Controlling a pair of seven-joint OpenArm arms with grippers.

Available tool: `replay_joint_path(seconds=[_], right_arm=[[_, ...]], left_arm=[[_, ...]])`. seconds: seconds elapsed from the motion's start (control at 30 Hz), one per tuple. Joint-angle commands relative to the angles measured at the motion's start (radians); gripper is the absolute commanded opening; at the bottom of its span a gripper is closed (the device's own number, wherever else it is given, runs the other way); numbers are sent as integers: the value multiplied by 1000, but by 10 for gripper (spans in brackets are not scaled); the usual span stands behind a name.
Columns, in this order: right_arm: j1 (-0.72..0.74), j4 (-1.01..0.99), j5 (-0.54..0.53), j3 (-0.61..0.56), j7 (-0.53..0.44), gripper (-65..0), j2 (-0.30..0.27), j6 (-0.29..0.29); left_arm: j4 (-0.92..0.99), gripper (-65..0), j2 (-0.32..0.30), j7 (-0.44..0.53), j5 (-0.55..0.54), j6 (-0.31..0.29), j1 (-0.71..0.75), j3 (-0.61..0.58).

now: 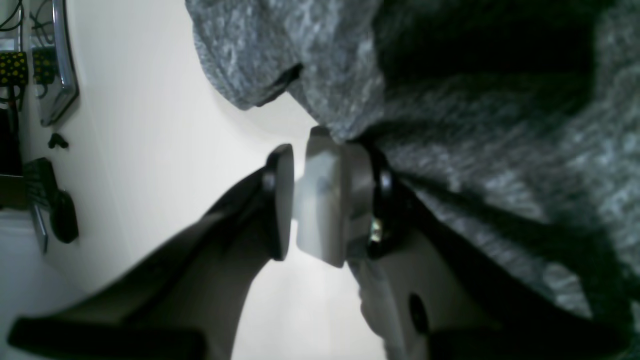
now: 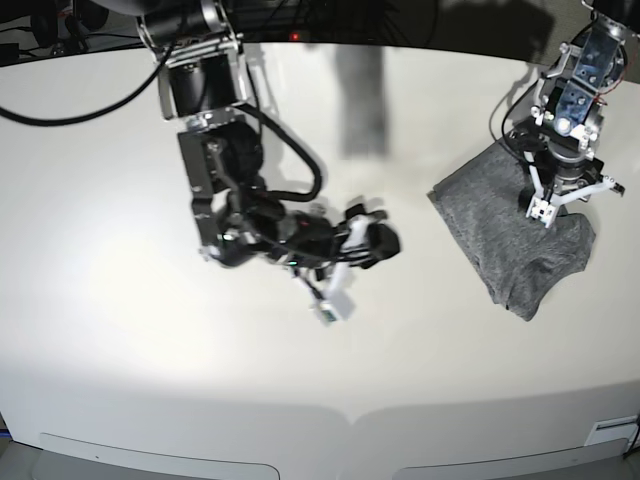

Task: Fold the T-shirt properly

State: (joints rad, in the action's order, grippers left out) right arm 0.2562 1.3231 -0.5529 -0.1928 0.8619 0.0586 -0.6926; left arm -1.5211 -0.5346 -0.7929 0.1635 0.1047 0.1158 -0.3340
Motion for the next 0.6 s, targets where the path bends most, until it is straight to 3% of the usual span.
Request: replay_joint_path(seconds=[0.0, 0.2, 0.3, 0.57], right_arm=[[33, 19, 14, -26, -40, -428, 19, -6], [53, -8, 164, -164, -155, -428, 93, -6], [63, -58, 223, -201, -229, -428, 99, -6], [96, -351, 409, -303, -637, -428, 99, -6]], left_arm=[[-11, -489, -14, -15, -7, 0, -5, 6], [-12, -489, -11, -26, -7, 0, -5, 6], [-12, -489, -11, -25, -7, 0, -5, 6], [-18, -489, 12, -27, -7, 0, -5, 6]])
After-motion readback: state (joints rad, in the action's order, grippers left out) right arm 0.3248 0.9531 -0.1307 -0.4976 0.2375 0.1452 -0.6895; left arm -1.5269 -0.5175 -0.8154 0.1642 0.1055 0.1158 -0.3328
